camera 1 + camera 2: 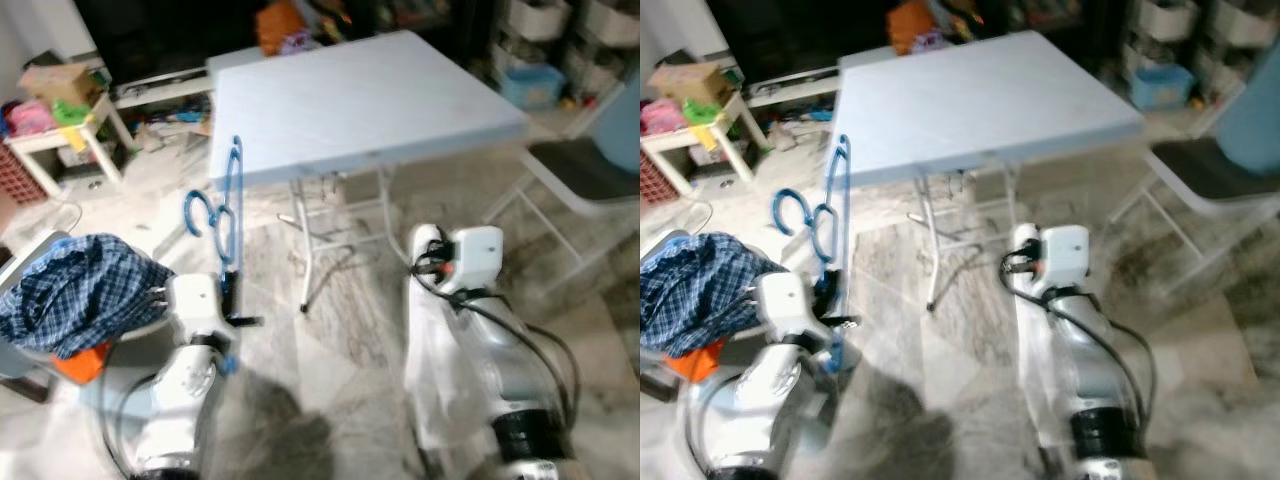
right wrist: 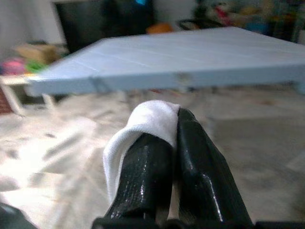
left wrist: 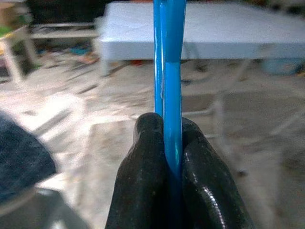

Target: Hang hanger

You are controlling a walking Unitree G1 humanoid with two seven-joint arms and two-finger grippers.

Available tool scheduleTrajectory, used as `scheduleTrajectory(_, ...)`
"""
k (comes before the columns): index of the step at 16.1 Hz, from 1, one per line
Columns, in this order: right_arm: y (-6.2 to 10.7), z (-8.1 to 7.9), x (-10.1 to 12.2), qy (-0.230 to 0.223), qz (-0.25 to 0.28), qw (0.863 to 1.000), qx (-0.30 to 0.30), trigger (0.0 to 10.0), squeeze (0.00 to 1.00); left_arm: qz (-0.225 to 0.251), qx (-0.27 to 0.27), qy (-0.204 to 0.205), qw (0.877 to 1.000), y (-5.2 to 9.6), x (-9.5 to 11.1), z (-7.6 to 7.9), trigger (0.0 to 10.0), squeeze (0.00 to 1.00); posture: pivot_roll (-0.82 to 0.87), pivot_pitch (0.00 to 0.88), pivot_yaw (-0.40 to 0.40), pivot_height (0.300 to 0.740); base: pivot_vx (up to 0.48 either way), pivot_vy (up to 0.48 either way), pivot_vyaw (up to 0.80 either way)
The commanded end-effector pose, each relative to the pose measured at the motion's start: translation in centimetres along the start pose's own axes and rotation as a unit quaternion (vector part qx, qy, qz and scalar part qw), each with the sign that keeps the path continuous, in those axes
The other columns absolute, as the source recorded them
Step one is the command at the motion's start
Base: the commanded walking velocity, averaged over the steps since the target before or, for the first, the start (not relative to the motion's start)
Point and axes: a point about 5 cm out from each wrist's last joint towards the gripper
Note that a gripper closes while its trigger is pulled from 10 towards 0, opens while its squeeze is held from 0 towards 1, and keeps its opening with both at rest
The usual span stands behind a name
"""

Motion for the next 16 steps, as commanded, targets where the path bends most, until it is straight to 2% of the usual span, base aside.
scheduleTrajectory(1, 0.00, 0.59, 0.99, 0.015, 0.024, 1.000, -0.007, 10.0, 0.00, 0.013, -0.004, 0.000, 1.000, -0.20, 0.50, 0.44, 10.0, 0.00, -0.11, 0.000, 0.124, 0.740, 0.454, 0.000, 0.00)
scheduleTrajectory(12, -0.61, 0.21, 1.57, 0.024, 0.034, 0.999, -0.015, 10.0, 0.00, -0.002, 0.001, 0.005, 1.000, -0.44, 0.21, 0.57, 10.0, 0.00, -0.10, 0.000, 0.110, 0.740, 0.418, 0.000, 0.00)
scheduleTrajectory(16, -0.65, 0.21, 1.36, 0.030, 0.032, 0.999, -0.025, 10.0, 0.00, -0.011, 0.011, 0.002, 1.000, -0.65, -0.25, 0.65, 10.0, 0.00, -0.11, 0.000, 0.108, 0.740, 0.000, 0.000, 0.00)
Point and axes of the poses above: a point about 5 cm out from each wrist's last joint towards the gripper, its own y axis pointing back from the gripper into the wrist, its own x axis along the axis of the wrist's last joint, z = x × y, and after that the axes turned 4 degrees about y, right-handed
